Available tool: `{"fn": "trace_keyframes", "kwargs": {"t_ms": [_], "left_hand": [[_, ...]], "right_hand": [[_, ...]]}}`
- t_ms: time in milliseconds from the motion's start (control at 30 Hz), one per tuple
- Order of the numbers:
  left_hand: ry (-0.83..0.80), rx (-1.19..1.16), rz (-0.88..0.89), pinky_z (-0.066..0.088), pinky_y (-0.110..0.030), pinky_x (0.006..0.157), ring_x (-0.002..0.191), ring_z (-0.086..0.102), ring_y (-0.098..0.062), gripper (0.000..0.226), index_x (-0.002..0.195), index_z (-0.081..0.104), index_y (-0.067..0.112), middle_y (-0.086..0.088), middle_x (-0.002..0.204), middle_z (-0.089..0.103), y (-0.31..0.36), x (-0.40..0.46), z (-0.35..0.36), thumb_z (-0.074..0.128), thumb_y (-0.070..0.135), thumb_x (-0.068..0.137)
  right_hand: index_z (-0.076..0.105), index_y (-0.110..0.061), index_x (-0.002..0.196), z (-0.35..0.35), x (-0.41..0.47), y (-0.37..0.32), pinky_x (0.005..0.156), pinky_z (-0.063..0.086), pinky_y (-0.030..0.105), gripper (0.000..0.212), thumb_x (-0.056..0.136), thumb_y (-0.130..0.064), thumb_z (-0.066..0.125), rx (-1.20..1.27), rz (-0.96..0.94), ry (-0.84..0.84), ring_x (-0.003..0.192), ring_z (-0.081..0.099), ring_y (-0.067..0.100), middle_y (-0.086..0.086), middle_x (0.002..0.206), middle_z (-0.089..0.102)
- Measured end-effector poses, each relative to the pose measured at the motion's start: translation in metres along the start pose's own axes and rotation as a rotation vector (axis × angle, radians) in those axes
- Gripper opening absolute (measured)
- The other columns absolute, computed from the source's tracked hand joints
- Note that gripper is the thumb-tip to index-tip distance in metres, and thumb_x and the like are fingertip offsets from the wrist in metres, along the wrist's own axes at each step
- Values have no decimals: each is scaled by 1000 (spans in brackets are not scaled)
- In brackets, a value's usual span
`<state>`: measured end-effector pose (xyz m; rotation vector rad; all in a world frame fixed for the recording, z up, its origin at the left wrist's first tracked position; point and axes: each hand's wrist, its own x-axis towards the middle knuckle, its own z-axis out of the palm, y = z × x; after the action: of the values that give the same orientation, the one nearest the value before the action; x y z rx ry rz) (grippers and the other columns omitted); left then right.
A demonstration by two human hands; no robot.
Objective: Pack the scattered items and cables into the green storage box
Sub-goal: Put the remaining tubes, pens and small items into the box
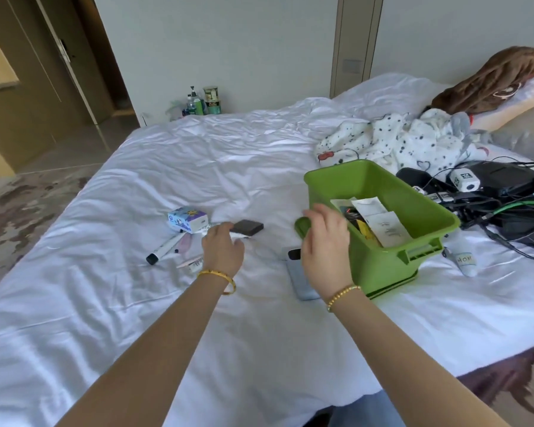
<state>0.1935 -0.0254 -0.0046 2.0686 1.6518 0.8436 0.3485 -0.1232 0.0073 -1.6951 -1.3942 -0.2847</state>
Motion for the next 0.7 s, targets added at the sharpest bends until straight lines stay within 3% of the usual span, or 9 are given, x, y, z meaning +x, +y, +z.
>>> {"fn": "trace_keyframes", "kwargs": {"t_ms": [100,200,300,467,567,700], "left_hand": [[-72,80,-78,19,-34,113,137,29,-32,46,136,40,4,-17,142,41,-47,7,-14,49,9,91],[-167,159,-106,29,-37,112,136,33,-32,53,142,32,5,-17,148,34,-88,13,-25,46,7,91],[-213,230,-124,29,-35,110,137,33,-32,56,145,26,7,-17,150,31,-119,21,-29,42,2,91],[-315,203,-137,28,-31,109,136,35,-29,61,148,17,10,-16,150,31,-155,30,-20,35,-6,92],[-314,186,-170,33,-30,105,128,44,-29,50,142,34,12,-13,142,44,-165,38,-11,35,0,94],[-264,337,-120,39,-32,95,114,53,-27,32,125,53,14,-12,124,57,-164,53,-3,38,15,96]], "right_hand": [[47,-7,129,49,-12,-25,105,32,38,49,80,1,45,0,-17,-285,125,38,32,14,138,42],[30,-12,140,97,-25,-39,112,24,35,56,85,-4,41,-60,-22,-509,135,24,25,8,149,26],[16,-13,146,135,-33,-48,111,28,35,64,88,-7,41,-69,-17,-653,138,18,25,7,154,15],[-2,-21,149,175,-28,-54,100,41,33,77,88,-3,41,23,197,-692,135,26,27,4,157,2],[-6,-25,148,189,-16,-44,94,46,34,84,85,2,42,-100,128,-708,134,27,28,0,158,-3],[-3,-24,148,203,-11,-37,92,45,37,86,83,-1,50,-288,-1,-792,125,33,33,3,157,0]]}}
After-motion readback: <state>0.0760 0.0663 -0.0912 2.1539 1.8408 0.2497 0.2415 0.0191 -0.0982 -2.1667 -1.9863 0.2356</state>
